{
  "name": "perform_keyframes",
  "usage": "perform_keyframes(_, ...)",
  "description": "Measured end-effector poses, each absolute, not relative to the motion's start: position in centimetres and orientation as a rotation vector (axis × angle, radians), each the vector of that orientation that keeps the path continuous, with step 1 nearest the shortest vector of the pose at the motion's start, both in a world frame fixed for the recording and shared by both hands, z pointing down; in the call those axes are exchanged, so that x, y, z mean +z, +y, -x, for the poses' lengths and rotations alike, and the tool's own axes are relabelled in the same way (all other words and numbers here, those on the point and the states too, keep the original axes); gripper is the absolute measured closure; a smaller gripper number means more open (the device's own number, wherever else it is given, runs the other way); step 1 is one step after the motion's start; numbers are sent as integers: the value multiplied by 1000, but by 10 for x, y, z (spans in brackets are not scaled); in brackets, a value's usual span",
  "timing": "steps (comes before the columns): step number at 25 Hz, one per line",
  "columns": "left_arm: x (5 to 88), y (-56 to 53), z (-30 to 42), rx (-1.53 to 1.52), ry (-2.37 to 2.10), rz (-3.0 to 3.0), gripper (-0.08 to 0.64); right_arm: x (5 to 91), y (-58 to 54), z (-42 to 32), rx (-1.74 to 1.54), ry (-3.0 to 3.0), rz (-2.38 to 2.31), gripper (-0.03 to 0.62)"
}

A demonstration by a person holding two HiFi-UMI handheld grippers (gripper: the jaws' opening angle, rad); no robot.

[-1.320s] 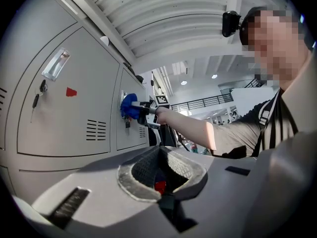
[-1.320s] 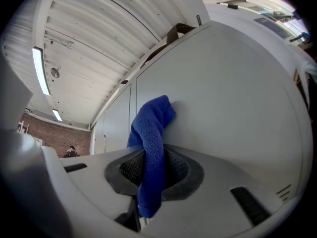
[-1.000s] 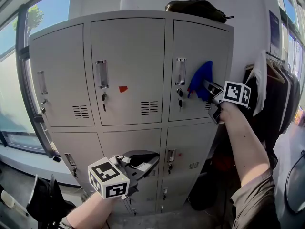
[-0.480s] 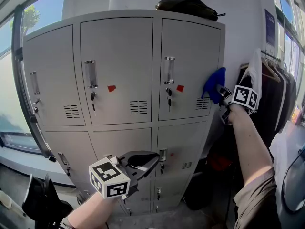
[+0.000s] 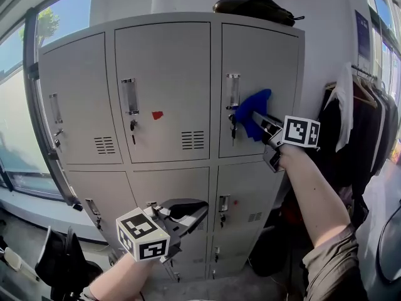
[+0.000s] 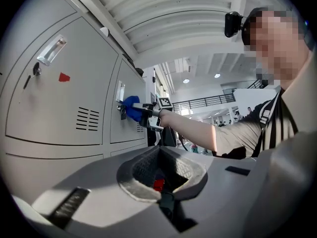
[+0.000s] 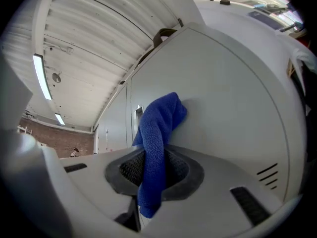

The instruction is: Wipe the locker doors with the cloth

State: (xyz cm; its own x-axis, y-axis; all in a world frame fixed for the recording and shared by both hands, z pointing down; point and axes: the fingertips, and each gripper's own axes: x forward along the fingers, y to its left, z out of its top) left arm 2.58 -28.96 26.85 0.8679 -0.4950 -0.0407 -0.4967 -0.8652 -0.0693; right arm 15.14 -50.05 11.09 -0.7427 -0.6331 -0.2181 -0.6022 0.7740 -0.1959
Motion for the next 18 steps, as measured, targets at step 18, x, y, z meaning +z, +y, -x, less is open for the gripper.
perform_keyframes(18, 279, -297, -28, 24, 753, 3000, 552, 125, -530, -246, -235, 2546, 1194, 535)
